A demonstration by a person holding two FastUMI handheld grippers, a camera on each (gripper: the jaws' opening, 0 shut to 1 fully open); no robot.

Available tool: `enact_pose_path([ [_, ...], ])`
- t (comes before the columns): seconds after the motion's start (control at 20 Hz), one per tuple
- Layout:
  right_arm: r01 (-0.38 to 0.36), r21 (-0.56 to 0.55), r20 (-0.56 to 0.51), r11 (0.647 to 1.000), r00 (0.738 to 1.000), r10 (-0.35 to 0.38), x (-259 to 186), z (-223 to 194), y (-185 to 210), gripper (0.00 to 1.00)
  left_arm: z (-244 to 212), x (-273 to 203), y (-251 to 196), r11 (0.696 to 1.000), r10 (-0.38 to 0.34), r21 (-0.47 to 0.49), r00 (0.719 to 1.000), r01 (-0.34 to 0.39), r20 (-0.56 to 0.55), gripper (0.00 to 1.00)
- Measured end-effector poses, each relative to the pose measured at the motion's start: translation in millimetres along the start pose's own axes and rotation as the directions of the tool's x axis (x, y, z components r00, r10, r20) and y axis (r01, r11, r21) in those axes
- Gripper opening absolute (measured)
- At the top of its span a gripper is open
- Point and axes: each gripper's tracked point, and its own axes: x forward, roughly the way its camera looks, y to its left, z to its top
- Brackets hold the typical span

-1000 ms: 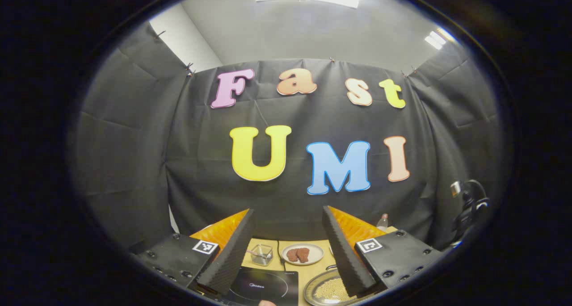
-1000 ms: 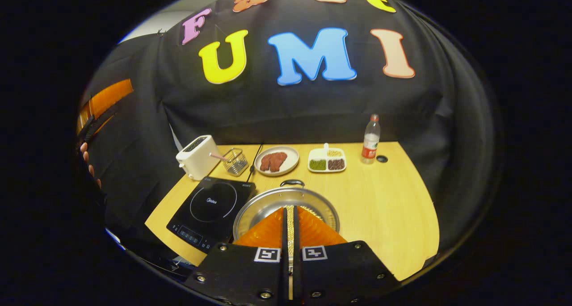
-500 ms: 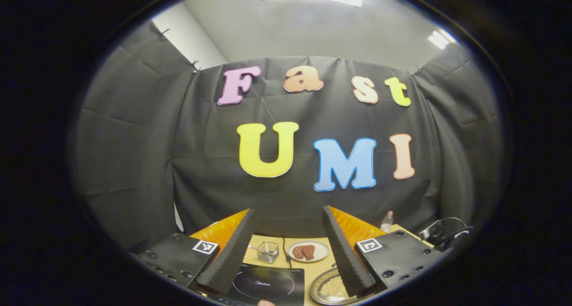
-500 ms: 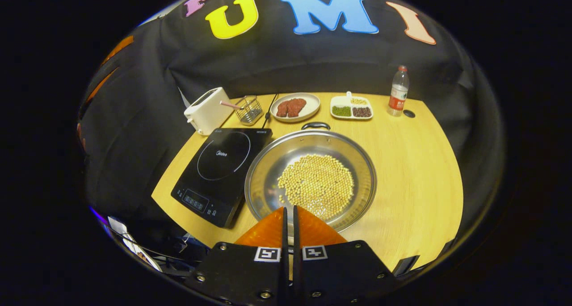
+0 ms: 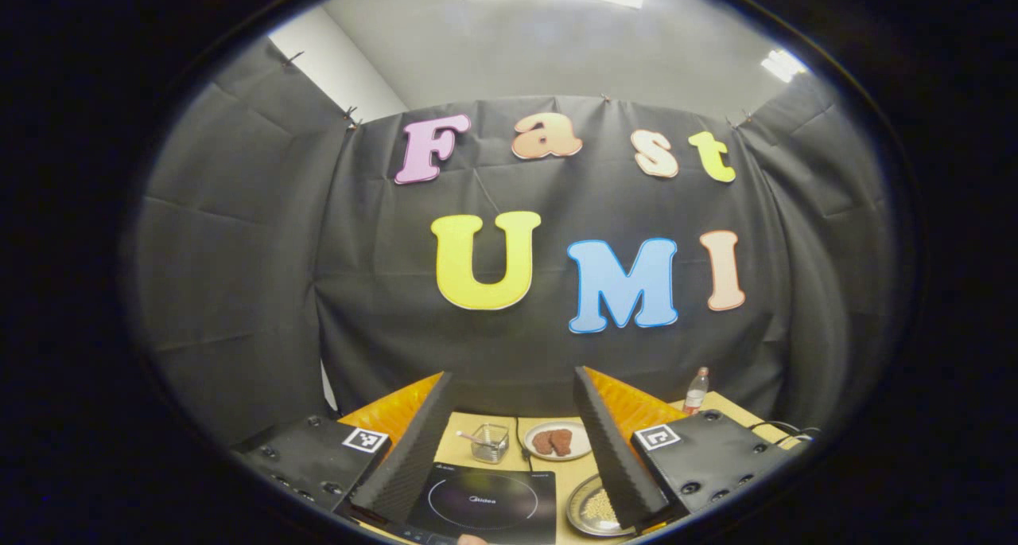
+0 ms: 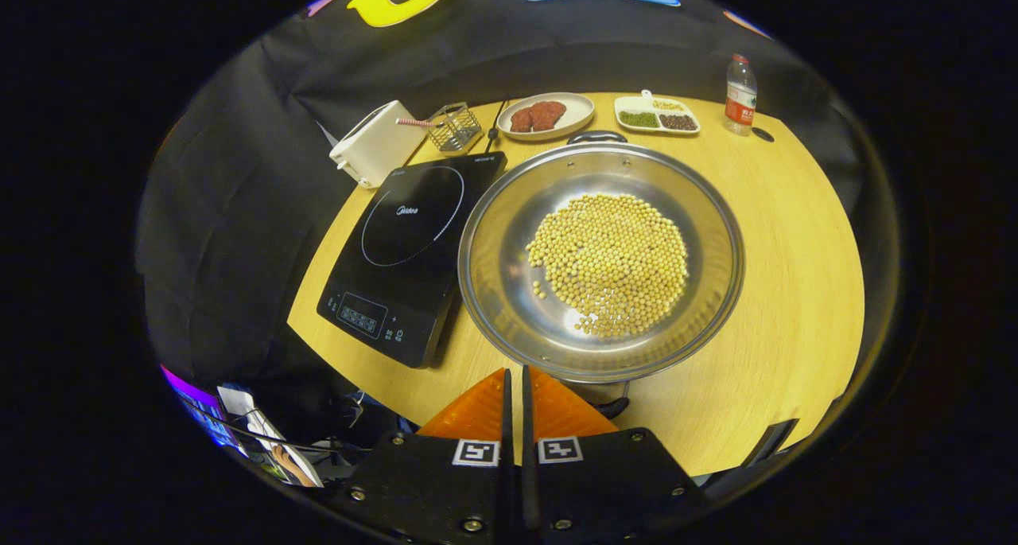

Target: First push the handle of the pot to place it horizontally, then grasp the pot with both hands and set it on the induction cooktop.

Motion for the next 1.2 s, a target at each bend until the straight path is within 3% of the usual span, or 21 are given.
enact_pose_path([
  [0.05, 0.0, -0.001, -0.01, 1.0, 1.0, 0.0, 4, -2, 1, 0.04, -1, 0, 3, 1.0, 0.002, -0.002, 1.0, -0.002, -0.004, 0.99],
  [0.1, -0.002, 0.002, -0.02, 1.0, 1.0, 0.002, 8, -6, 4, 0.04, -4, -2, 5, 1.0, 0.002, -0.004, 1.0, -0.003, -0.008, 0.95],
  [0.2, -0.005, 0.011, -0.034, 1.0, 0.999, 0.005, 15, -10, 8, 0.04, -6, -2, 6, 1.0, -0.007, -0.008, 1.0, 0.007, -0.014, 0.99],
  [0.7, 0.032, 0.104, -0.039, 0.994, 0.999, -0.028, 42, -14, 2, 0.01, -18, 2, 7, 0.998, -0.054, 0.01, 0.997, 0.055, -0.046, 0.95],
  [1.2, 0.165, 0.209, -0.042, 0.964, 0.986, -0.159, 39, -22, -43, 0.01, -21, 9, 3, 0.992, -0.124, -0.008, 0.991, 0.124, -0.038, 0.95],
])
